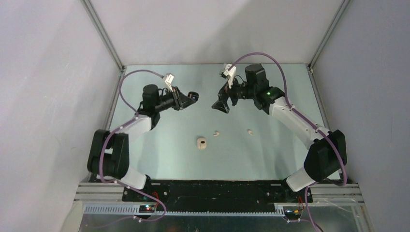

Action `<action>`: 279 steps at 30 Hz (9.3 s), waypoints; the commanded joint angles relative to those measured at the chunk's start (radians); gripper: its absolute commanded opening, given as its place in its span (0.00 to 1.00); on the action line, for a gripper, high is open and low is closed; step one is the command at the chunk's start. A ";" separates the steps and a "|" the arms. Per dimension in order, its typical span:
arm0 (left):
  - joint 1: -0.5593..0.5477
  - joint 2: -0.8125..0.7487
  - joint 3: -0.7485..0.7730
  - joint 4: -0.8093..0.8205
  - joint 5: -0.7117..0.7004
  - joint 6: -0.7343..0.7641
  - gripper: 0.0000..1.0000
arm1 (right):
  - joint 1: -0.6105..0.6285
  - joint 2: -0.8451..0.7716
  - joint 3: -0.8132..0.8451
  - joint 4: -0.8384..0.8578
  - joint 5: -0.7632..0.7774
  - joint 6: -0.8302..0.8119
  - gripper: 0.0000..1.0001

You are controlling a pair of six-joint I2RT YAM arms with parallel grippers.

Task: Insert the wireless bluetooth earbuds into the charging case
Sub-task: Place the charging case with the earbuds at the center of the board, then pick up the charging case from the center of the board, then pass from the right arm to the left, then open the charging case to the charging case, then pick up the left earbud from the center of the board.

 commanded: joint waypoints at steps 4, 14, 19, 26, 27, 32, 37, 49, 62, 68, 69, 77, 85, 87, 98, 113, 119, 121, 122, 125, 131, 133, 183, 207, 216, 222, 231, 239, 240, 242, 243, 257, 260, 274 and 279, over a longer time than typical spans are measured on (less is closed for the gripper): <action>0.035 0.214 0.115 -0.340 -0.213 -0.090 0.16 | -0.006 -0.046 -0.091 -0.144 -0.065 -0.160 0.96; 0.039 0.338 0.134 -0.513 -0.383 -0.107 0.52 | 0.046 0.048 -0.125 -0.317 -0.126 -0.579 0.80; 0.048 0.303 0.119 -0.564 -0.467 -0.086 0.75 | 0.105 0.146 -0.092 -0.310 -0.092 -0.783 0.80; 0.145 0.054 0.146 -0.790 -0.418 -0.003 1.00 | 0.154 0.317 0.031 -0.363 -0.081 -1.028 0.79; 0.167 -0.017 0.146 -0.822 -0.429 0.008 1.00 | 0.160 0.342 0.037 -0.370 -0.072 -1.051 0.79; 0.192 -0.298 0.140 -0.888 -0.584 0.147 1.00 | 0.209 0.446 0.088 -0.403 -0.018 -1.197 0.77; 0.207 -0.391 0.160 -0.979 -0.638 0.145 1.00 | 0.249 0.517 0.141 -0.433 0.013 -1.254 0.75; 0.289 -0.478 0.111 -0.980 -0.571 0.105 1.00 | 0.330 0.586 0.200 -0.463 -0.007 -1.248 0.73; 0.306 -0.496 0.055 -0.960 -0.518 0.056 0.96 | 0.335 0.632 0.276 -0.543 0.044 -1.063 0.69; 0.307 -0.469 0.052 -0.942 -0.496 0.025 0.94 | 0.333 0.636 0.291 -0.539 0.084 -0.914 0.69; 0.308 -0.467 0.051 -0.936 -0.489 0.018 0.94 | 0.333 0.637 0.290 -0.537 0.086 -0.887 0.68; 0.307 -0.444 0.046 -0.911 -0.472 -0.012 0.92 | 0.336 0.647 0.285 -0.484 0.136 -0.749 0.63; 0.306 -0.404 0.027 -0.861 -0.438 -0.017 0.90 | 0.323 0.544 0.238 -0.387 0.151 -0.638 0.26; 0.296 -0.380 0.027 -0.827 -0.414 -0.016 0.89 | 0.305 0.460 0.209 -0.325 0.153 -0.588 0.24; 0.086 -0.325 0.109 -0.332 0.014 0.040 0.87 | 0.216 -0.015 0.039 0.077 0.267 -0.435 0.26; -0.088 -0.228 0.226 -0.272 0.147 0.128 0.64 | 0.247 -0.094 0.016 0.128 0.344 -0.463 0.26; -0.105 -0.192 0.250 -0.272 0.158 0.118 0.51 | 0.270 -0.096 0.015 0.147 0.346 -0.474 0.26; -0.111 -0.183 0.259 -0.273 0.168 0.117 0.46 | 0.281 -0.095 0.013 0.146 0.347 -0.488 0.26; -0.113 -0.181 0.263 -0.273 0.176 0.118 0.45 | 0.283 -0.094 0.012 0.148 0.347 -0.492 0.26; -0.114 -0.171 0.265 -0.273 0.183 0.116 0.40 | 0.291 -0.094 0.012 0.158 0.352 -0.494 0.26; -0.113 -0.155 0.276 -0.272 0.205 0.111 0.29 | 0.300 -0.092 0.013 0.193 0.375 -0.493 0.25; -0.113 -0.145 0.282 -0.272 0.214 0.110 0.26 | 0.300 -0.090 0.012 0.203 0.388 -0.492 0.25; -0.116 -0.264 0.205 -0.340 0.330 0.755 0.18 | 0.076 0.125 0.405 -0.358 -0.301 -0.163 0.10; -0.099 -0.215 0.216 -0.353 0.315 0.622 0.01 | 0.069 0.103 0.375 -0.284 -0.206 -0.141 0.30; -0.098 -0.210 0.214 -0.353 0.356 0.669 0.00 | 0.040 0.115 0.402 -0.223 -0.113 -0.076 0.44; -0.098 -0.202 0.215 -0.353 0.366 0.679 0.00 | 0.028 0.125 0.422 -0.207 -0.092 -0.057 0.44; -0.098 -0.199 0.212 -0.353 0.351 0.669 0.00 | 0.026 0.121 0.418 -0.212 -0.093 -0.050 0.44; -0.083 -0.186 0.212 -0.334 0.345 0.608 0.00 | -0.012 0.020 0.438 -0.247 -0.200 0.000 0.49; -0.083 -0.185 0.213 -0.331 0.345 0.606 0.00 | -0.028 0.007 0.430 -0.256 -0.203 -0.003 0.50; -0.083 -0.183 0.214 -0.324 0.341 0.583 0.00 | -0.057 -0.028 0.396 -0.288 -0.203 -0.027 0.52; -0.082 -0.183 0.213 -0.320 0.337 0.576 0.00 | -0.068 -0.054 0.357 -0.310 -0.195 -0.055 0.52; -0.047 -0.204 0.185 -0.281 0.316 0.424 0.00 | -0.252 -0.151 -0.099 -0.526 -0.141 -0.510 0.47; -0.039 -0.212 0.181 -0.281 0.313 0.410 0.00 | -0.289 -0.072 -0.071 -0.658 -0.119 -0.711 0.43; -0.027 -0.253 0.150 -0.280 0.300 0.386 0.00 | -0.272 0.274 0.056 -0.904 0.166 -1.396 0.46; -0.025 -0.261 0.142 -0.280 0.290 0.381 0.00 | -0.266 0.367 0.087 -0.890 0.226 -1.469 0.46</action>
